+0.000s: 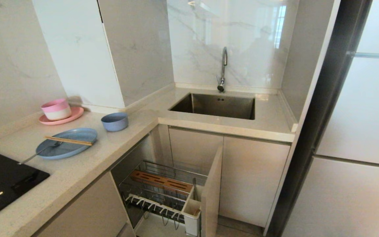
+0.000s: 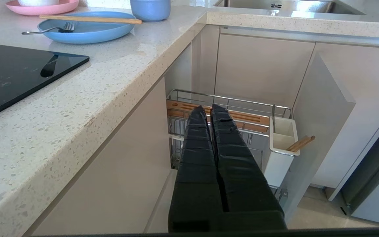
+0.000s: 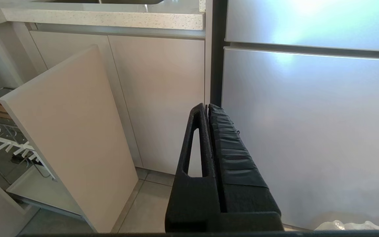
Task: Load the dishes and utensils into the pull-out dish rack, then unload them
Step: Pick up the bowl and place it in the cupboard
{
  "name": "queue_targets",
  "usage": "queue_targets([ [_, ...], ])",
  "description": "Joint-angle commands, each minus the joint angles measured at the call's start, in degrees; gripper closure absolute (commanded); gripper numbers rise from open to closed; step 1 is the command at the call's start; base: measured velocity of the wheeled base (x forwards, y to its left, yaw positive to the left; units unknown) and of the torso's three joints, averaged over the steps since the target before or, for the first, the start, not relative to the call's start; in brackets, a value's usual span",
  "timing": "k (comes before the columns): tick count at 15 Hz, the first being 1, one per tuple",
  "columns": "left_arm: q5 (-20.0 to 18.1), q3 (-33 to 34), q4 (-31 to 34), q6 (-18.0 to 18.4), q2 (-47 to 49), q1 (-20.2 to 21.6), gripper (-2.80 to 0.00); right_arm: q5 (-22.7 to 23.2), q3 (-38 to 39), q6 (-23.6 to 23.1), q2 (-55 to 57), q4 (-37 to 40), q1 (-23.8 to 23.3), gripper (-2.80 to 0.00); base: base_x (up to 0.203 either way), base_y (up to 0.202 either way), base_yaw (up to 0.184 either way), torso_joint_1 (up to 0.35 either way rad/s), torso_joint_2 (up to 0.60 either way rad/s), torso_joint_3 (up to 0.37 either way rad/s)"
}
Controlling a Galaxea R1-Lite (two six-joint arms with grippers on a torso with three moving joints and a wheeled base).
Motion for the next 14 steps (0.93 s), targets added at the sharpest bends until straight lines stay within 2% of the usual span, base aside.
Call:
queue_targets([
  [1, -0.02, -0.01, -0.02, 0.02, -0.02, 0.02, 0.00, 0.00, 0.00, 0.00, 0.05, -0.02, 0.00, 0.00, 0.000, 0.000, 0.000, 0.000, 0.00, 0.000],
  [6, -0.02, 0.06, -0.11, 0.19, -0.02, 0.02, 0.00, 0.00, 0.00, 0.00, 0.08, -0.02, 0.00, 0.00, 0.000, 0.000, 0.000, 0.000, 0.00, -0.007],
  [14, -0.02, -0.01, -0.02, 0.19, -0.02, 0.02, 0.00, 0.00, 0.00, 0.00, 0.01, -0.02, 0.00, 0.00, 0.000, 0.000, 0.000, 0.003, 0.00, -0.176],
])
